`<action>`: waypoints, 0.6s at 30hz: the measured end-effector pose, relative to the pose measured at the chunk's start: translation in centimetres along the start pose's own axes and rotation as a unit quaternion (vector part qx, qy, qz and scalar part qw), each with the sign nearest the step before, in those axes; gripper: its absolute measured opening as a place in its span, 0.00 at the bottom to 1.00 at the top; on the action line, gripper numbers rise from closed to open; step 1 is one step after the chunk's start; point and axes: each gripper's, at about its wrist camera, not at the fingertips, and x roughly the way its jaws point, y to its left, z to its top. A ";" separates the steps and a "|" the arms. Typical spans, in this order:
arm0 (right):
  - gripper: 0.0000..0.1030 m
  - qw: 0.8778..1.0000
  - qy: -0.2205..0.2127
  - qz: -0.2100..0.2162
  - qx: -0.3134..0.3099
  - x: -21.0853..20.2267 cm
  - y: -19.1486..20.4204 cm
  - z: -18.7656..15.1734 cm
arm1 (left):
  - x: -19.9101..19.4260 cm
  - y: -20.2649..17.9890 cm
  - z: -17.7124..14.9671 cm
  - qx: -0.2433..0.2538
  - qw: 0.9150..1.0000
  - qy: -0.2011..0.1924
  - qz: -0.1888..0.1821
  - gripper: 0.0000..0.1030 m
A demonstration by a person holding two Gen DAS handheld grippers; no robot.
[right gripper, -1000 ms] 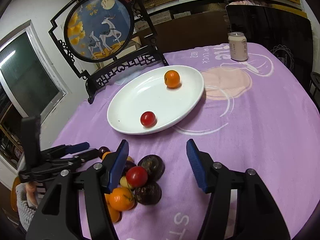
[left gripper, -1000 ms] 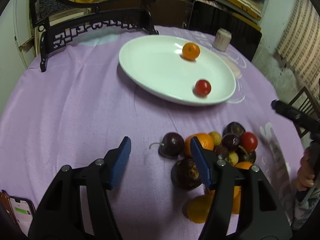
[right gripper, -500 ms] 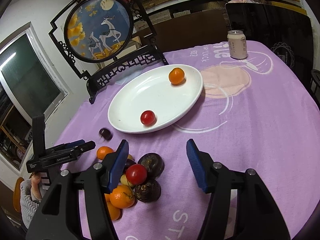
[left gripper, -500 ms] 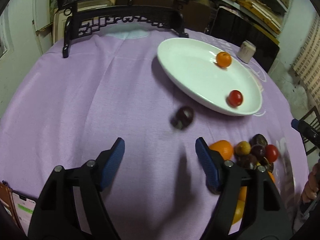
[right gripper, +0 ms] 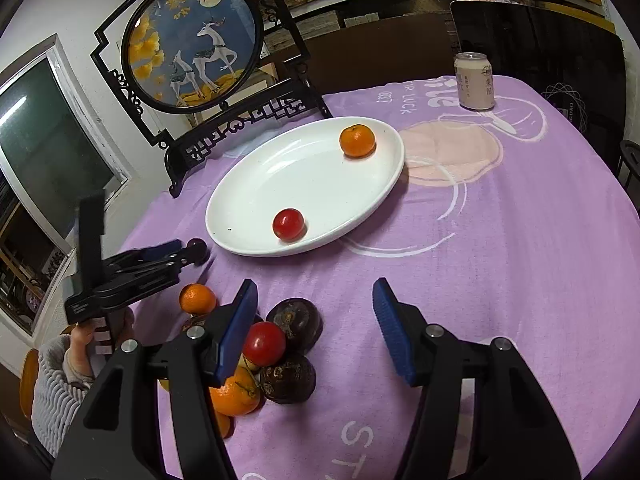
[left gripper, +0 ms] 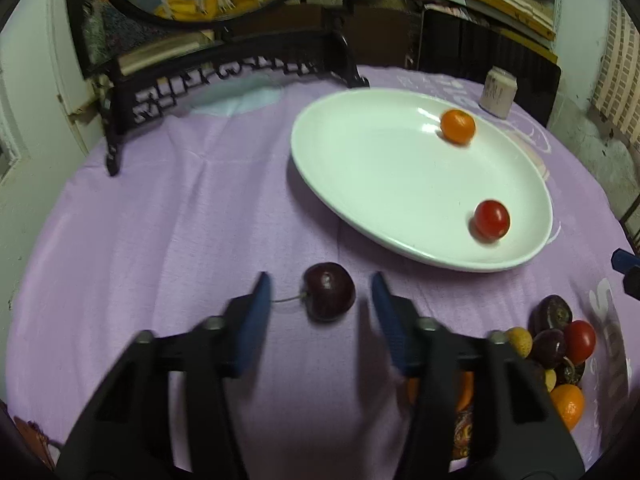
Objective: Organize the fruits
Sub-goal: 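Grasp a dark plum with the left gripper while the right gripper grasps a red tomato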
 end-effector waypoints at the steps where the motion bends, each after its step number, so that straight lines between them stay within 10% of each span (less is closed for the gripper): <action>1: 0.59 1.000 0.000 0.001 0.000 0.0 0.0 0.0 | 0.5 0.0 0.0 0.000 1.000 0.008 -0.004 0.34; 18: 0.59 0.997 0.049 0.044 -0.030 1.2 2.0 -1.1 | -5.4 0.6 -3.2 -0.029 0.998 -0.022 -0.049 0.24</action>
